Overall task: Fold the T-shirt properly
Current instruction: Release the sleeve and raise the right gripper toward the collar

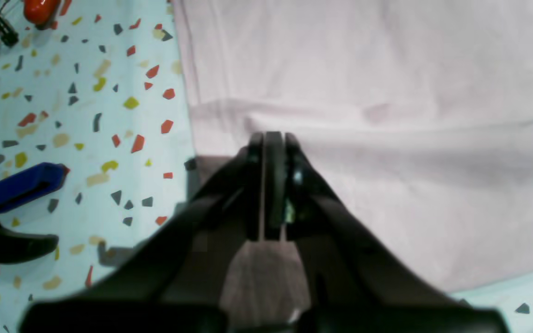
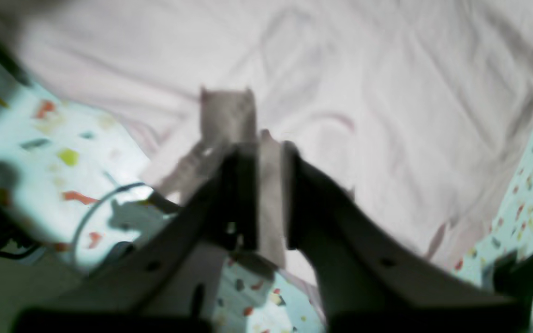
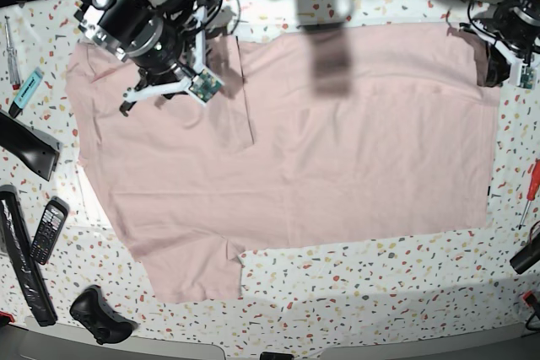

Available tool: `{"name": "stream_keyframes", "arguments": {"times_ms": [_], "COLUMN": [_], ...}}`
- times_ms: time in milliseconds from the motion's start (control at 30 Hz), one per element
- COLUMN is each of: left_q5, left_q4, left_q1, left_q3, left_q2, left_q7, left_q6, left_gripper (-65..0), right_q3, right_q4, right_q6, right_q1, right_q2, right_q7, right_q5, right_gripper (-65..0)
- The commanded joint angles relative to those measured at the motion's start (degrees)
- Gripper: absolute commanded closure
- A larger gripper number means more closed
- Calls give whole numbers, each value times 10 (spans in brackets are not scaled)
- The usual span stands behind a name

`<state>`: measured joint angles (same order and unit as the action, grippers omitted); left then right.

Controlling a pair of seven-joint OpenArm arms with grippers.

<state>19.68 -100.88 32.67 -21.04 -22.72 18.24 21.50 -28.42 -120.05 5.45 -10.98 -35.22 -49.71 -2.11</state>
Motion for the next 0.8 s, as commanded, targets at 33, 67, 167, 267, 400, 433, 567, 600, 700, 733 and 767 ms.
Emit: {"name": "stream_keyframes", "arguments": {"times_ms": [33,67,167,267,400,433,567,600,700,733,767], "left_q5": [4,4,23,44,42,43,43,42,36,30,29], "left_q4": [-8,-8,-8,-8,-5,-1,39,54,100,112,122], "left_q1": [-6,-9,-13,-14,-23,-27,-46,-50,-59,-60,-60], "left_q3": [-5,-5,-5,-5,-3,-3,-2,-3,-3,-3,-3], "left_q2": [-8,-8,-1,22,55,63,76,76,65,56,46], "left_q7": [9,17,31,31,32,32,50,51,53,53,53], "left_q6": [-3,-3,-2,0,6,6,16,24,24,24,24], "left_gripper": [0,0,0,0,0,0,0,0,0,0,0], "right_q3": [20,31,70,104,123,123,123,123,123,123,123], "right_q4": [21,34,66,87,118,123,146,150,153,153,153], "right_q6": [-4,-4,-4,-3,-3,-2,-3,-3,-3,-2,-2], "right_q1": [5,5,5,2,-10,-16,-43,-50,-75,-83,-91], "right_q2": [-5,-5,-5,-5,-5,-5,-1,2,3,3,3], "right_q7": [8,8,8,8,8,8,8,8,8,8,8], "right_q5": [16,16,9,-46,-54,-54,-44,-36,-25,-24,-23], "right_gripper": [0,0,0,0,0,0,0,0,0,0,0]}}
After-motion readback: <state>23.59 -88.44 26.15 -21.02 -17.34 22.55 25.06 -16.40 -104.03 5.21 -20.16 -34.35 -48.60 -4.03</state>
